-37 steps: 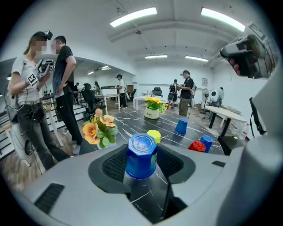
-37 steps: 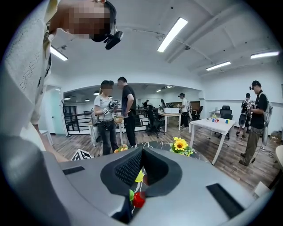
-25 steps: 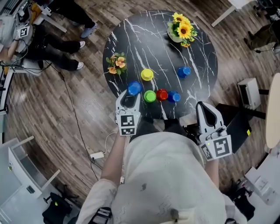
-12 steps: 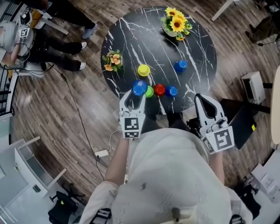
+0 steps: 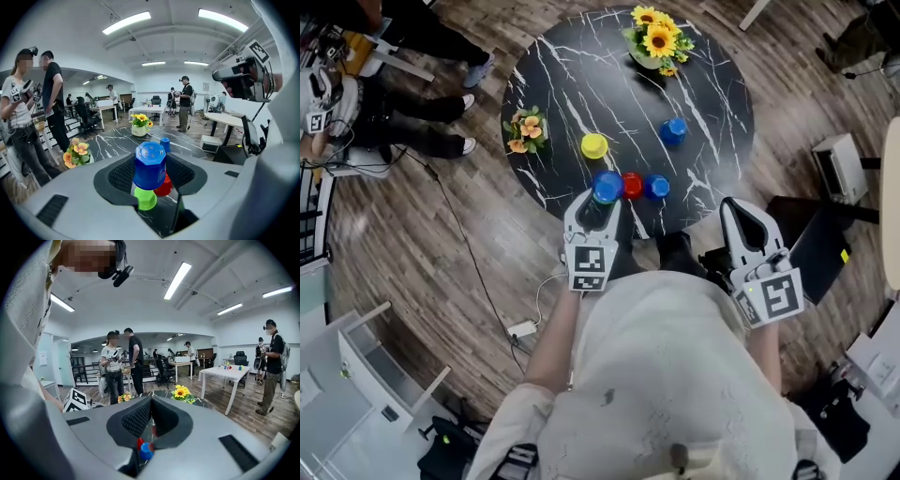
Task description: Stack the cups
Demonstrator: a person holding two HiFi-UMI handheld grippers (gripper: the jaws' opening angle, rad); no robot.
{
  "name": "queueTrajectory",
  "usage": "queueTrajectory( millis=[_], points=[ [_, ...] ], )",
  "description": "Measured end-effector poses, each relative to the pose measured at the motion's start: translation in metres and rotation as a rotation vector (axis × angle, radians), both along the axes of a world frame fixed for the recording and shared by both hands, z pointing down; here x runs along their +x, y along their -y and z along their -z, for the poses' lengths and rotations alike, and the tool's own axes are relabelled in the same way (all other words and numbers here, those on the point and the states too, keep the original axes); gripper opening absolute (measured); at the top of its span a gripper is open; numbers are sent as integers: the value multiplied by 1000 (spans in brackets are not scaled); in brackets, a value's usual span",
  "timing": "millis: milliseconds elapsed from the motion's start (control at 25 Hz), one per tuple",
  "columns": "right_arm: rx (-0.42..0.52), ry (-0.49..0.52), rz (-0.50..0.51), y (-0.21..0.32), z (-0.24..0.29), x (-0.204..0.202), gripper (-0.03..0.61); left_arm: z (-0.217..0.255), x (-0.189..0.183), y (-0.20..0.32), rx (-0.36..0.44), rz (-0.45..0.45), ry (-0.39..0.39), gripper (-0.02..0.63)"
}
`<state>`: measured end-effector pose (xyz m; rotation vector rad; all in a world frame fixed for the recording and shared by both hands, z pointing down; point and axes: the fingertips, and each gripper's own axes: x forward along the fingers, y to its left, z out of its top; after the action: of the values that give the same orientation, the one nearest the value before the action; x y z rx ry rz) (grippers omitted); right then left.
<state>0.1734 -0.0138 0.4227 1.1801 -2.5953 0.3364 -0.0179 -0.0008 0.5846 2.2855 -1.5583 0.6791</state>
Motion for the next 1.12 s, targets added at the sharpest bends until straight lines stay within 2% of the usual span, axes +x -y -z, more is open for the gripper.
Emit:
queueTrajectory(
  millis=[320, 520, 1120],
  points=[
    [-17, -17, -57, -4, -9, 16, 11, -33, 15, -1, -89, -54, 12, 227],
    [-23, -22, -88, -5, -12, 25, 10, -47, 17, 0, -116, -60, 19, 227],
    [-34, -37, -108, 0, -17, 26, 10, -58, 22, 6, -123, -94, 17, 227]
  ],
)
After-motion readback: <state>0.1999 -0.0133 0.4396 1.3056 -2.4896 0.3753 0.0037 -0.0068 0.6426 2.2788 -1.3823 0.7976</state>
